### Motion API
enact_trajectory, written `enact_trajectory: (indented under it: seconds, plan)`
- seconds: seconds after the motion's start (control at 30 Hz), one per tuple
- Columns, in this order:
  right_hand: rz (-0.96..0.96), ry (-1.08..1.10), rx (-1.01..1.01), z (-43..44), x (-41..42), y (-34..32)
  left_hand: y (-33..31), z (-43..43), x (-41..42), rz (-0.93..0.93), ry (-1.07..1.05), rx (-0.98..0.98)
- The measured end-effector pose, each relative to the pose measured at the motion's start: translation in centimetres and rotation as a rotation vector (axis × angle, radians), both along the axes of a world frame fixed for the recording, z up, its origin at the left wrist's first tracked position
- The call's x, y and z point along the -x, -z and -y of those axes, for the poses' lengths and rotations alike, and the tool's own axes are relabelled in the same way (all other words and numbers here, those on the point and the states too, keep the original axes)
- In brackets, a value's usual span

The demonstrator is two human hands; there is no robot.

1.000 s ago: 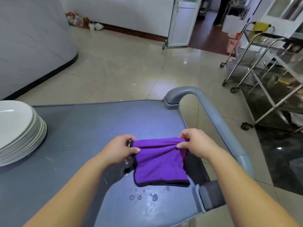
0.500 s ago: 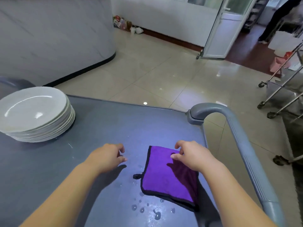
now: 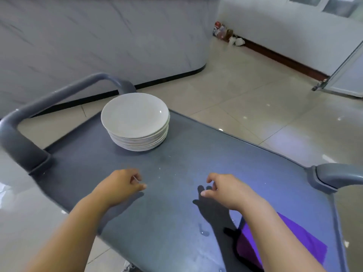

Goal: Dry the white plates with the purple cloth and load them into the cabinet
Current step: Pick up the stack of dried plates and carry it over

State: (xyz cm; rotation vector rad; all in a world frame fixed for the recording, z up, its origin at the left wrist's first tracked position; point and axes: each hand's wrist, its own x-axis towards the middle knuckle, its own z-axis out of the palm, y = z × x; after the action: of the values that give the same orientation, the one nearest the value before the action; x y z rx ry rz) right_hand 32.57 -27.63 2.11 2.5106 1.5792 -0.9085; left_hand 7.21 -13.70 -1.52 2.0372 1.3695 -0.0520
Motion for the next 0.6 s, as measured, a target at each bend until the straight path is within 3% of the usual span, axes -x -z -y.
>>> enact_trajectory:
  seconds: [0.23,0.4,0.6]
  plan:
    - [0.041,0.177,-0.102,-8.3,4.3,0.4,-0.1,-9.2,5.1,0.127,-0.188,-0.079]
    - [-0.066,0.423,-0.296,-13.7,6.7,0.2,-0.9,-15.5,5.9,0.428,-0.422,-0.095]
    - [-0.296,0.641,-0.439,-18.5,8.3,0.2,-2.2,-19.8,3.9,0.418,-0.330,-0.052]
